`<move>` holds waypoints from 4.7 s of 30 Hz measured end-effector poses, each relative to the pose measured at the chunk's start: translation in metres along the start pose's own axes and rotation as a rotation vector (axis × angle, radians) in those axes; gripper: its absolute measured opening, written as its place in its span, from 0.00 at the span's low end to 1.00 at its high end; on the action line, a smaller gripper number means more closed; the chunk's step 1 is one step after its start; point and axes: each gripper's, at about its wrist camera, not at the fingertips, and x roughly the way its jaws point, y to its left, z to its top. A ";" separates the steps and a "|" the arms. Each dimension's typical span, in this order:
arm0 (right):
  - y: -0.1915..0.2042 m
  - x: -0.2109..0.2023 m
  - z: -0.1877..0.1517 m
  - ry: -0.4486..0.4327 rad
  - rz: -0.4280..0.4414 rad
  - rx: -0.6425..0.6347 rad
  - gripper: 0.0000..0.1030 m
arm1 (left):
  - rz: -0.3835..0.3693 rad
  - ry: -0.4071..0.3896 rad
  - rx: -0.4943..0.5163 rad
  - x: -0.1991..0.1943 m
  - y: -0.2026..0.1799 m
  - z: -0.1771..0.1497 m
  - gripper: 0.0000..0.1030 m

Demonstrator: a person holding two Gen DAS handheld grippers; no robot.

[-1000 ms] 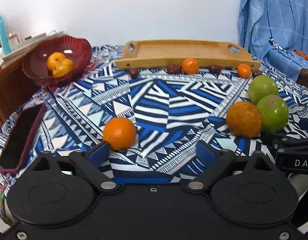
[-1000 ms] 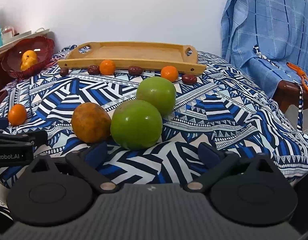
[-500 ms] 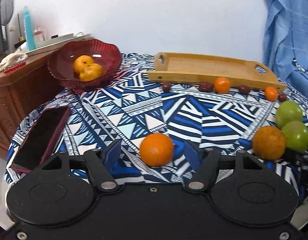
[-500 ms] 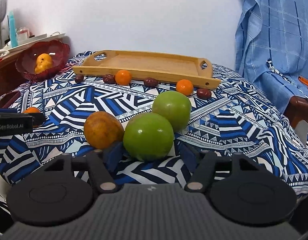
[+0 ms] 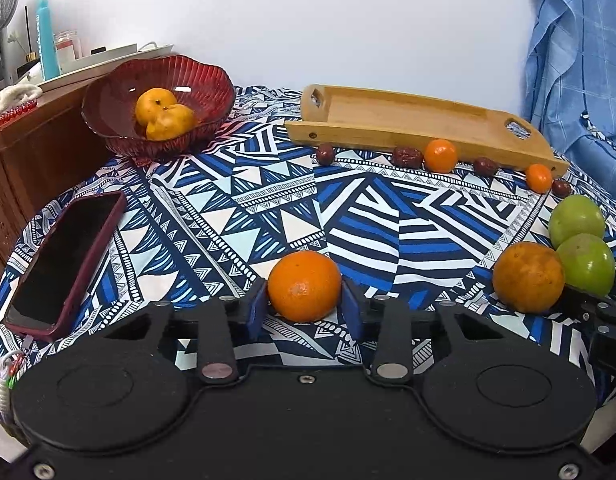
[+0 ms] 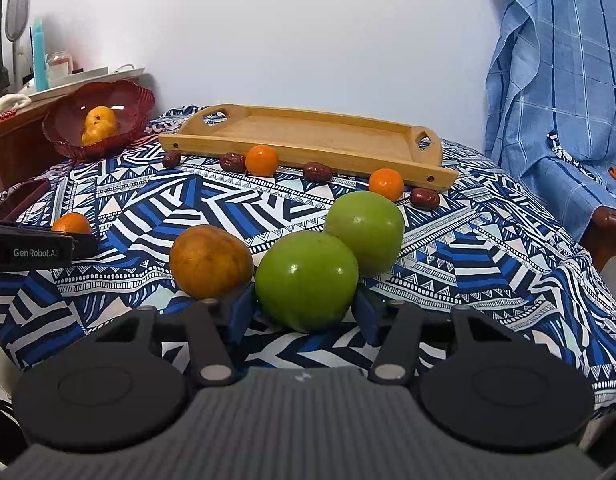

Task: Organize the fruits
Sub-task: 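Grasp the orange with the left tool while the right tool grasps a green fruit, then carry the orange with the left tool while the right tool carries the green fruit over the tray, then open the left tool onto the tray while the right tool releases the green fruit there, then grasp a small orange with the left tool while the right tool grasps another small orange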

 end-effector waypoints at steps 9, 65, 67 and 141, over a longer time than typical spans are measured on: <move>-0.001 -0.002 -0.003 -0.035 0.002 0.021 0.53 | -0.011 -0.032 0.010 -0.007 -0.004 0.001 0.35; -0.109 0.157 0.138 0.022 0.054 0.178 0.53 | -0.116 0.018 -0.012 0.167 -0.054 0.188 0.35; -0.111 0.166 0.137 0.039 0.045 0.185 0.53 | -0.113 0.029 -0.020 0.174 -0.052 0.187 0.35; -0.116 0.152 0.126 0.060 0.040 0.193 0.82 | -0.148 0.008 0.067 0.136 -0.058 0.161 0.96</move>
